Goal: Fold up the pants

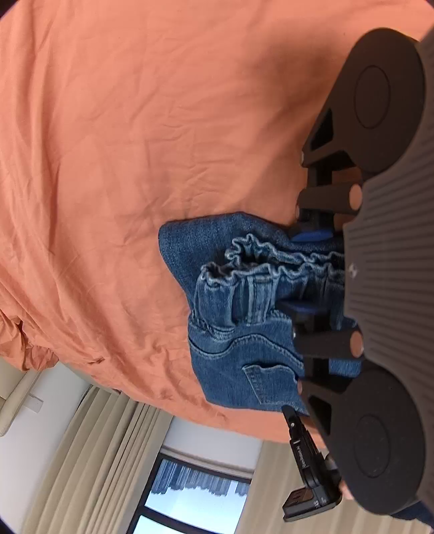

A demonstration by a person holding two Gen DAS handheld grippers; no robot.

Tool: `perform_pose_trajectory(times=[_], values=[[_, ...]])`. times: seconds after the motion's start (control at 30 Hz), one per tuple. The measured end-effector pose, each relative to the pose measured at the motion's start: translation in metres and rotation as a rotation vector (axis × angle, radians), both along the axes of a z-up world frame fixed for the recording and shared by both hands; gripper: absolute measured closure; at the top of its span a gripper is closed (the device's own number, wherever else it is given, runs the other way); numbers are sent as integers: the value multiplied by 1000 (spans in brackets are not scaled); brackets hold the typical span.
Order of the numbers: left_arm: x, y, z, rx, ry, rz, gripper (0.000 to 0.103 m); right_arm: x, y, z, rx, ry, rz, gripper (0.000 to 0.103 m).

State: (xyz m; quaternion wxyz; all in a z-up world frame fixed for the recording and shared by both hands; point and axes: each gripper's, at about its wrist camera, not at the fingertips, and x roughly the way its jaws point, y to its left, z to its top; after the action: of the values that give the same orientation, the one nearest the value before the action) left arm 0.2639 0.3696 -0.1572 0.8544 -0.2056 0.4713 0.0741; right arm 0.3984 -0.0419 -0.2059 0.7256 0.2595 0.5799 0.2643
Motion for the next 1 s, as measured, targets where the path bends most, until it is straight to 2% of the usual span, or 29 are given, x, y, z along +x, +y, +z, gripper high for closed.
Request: perform_pose_trajectory(times=[0.03, 0.1, 0.17, 0.23, 0.37, 0.47, 0.53, 0.67, 0.8, 0.9, 1.0], values=[[-3, -1, 5, 22, -8, 5, 84, 0, 3, 6, -20, -10, 4, 61], [-14, -7, 19, 85, -32, 6, 84, -6, 7, 25, -91, -85, 32, 55], [-27, -13, 36, 143, -73, -4, 79, -18, 11, 52, -200, -222, 66, 55], [-42, -23, 50, 167, -102, -22, 76, -34, 17, 79, -291, -348, 80, 55], [-69, -54, 58, 235, -95, -93, 74, -72, 36, 116, -311, -507, 138, 61], [-85, -75, 51, 301, -84, -129, 74, -105, 61, 118, -373, -604, 200, 61], [-90, -83, 41, 312, -67, -132, 74, -122, 71, 108, -399, -611, 225, 62], [-92, -84, 17, 285, -32, -118, 74, -133, 79, 71, -464, -573, 237, 63], [-89, -81, 1, 257, -6, -112, 72, -131, 74, 43, -448, -524, 210, 63], [-87, -82, 3, 261, 1, -111, 72, -127, 74, 37, -458, -515, 212, 63], [-89, -84, 13, 283, 5, -103, 72, -118, 81, 45, -477, -471, 224, 62]])
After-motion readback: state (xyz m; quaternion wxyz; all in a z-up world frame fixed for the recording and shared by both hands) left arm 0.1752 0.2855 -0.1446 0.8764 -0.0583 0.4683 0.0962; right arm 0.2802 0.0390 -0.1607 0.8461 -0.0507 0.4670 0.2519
